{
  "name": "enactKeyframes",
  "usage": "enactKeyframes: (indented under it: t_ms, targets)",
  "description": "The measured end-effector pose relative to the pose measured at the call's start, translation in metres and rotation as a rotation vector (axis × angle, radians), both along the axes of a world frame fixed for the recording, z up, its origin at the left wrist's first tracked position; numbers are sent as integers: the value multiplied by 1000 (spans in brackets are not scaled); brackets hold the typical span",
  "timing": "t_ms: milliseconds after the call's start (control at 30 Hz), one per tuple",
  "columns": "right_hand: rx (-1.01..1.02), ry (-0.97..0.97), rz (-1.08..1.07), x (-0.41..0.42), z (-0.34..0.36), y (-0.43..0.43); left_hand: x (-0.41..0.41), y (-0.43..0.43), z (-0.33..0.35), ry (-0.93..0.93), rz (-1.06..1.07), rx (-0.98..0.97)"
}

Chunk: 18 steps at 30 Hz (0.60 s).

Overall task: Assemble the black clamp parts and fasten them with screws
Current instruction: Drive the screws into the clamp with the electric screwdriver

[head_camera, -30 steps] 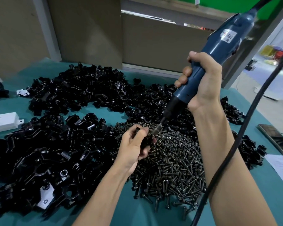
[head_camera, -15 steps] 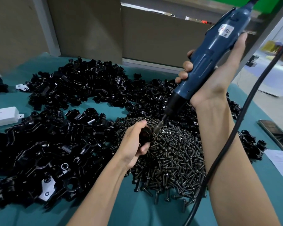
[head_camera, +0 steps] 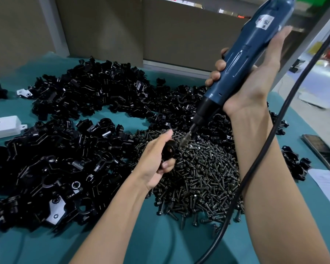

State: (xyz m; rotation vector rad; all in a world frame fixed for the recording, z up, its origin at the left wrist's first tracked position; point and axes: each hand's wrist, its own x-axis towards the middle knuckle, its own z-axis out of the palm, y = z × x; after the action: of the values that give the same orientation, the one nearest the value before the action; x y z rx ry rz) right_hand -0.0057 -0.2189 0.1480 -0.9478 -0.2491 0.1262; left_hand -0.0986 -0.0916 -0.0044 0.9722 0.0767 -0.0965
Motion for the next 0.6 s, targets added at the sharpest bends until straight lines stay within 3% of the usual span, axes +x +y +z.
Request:
enactKeyframes:
  t_ms: [167, 600]
  targets:
    - [-204, -99, -122, 0, 5, -2, -3, 4, -3, -8, -80, -92]
    - [-209, -95, -214, 1, 12, -9, -1, 0, -2, -55, -73, -86]
